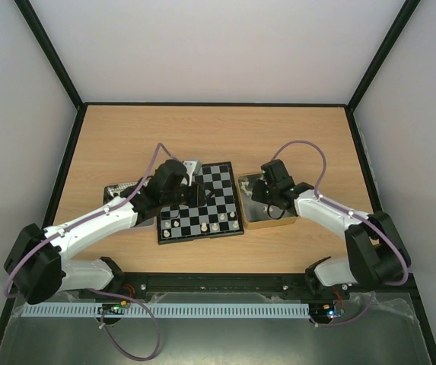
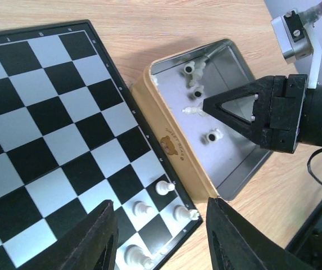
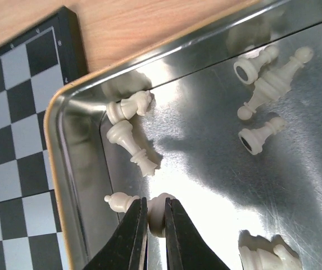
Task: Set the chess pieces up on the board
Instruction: Pick up the chess piece from the storage box.
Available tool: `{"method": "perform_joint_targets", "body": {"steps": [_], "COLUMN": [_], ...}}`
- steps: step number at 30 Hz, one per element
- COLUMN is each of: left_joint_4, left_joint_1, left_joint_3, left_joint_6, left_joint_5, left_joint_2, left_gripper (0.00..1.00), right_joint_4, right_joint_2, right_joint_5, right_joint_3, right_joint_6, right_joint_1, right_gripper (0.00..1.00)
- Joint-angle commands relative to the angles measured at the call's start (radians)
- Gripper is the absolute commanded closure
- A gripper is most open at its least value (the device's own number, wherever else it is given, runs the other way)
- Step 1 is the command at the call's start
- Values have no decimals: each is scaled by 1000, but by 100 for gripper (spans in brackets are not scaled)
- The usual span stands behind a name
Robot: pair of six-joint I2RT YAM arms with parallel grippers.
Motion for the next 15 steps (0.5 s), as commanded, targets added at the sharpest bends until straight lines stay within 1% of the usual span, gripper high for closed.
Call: {"method": "perform_joint_targets", "body": {"steps": [1, 5, 9, 15], "left_joint_4": [68, 141, 263, 371], "left_joint_1": [5, 5, 2, -11], "left_joint_3": [3, 2, 8, 64], "left_joint_6": [-70, -123, -180, -231], "left_joint_5": [66, 115, 175, 180], "left_joint_2": [18, 43, 109, 227], "left_gripper": [53, 51, 49, 45], "right_joint_4": [62, 97, 125, 182], "right_joint_2": [-74, -145, -211, -338], "right_joint_5": [47, 53, 41, 13], "right_joint_3": [-45, -81, -107, -164], "right_joint_6": [49, 77, 118, 213], "right_joint_1": [4, 3, 4, 4], "right_gripper": [92, 92, 92, 93]}}
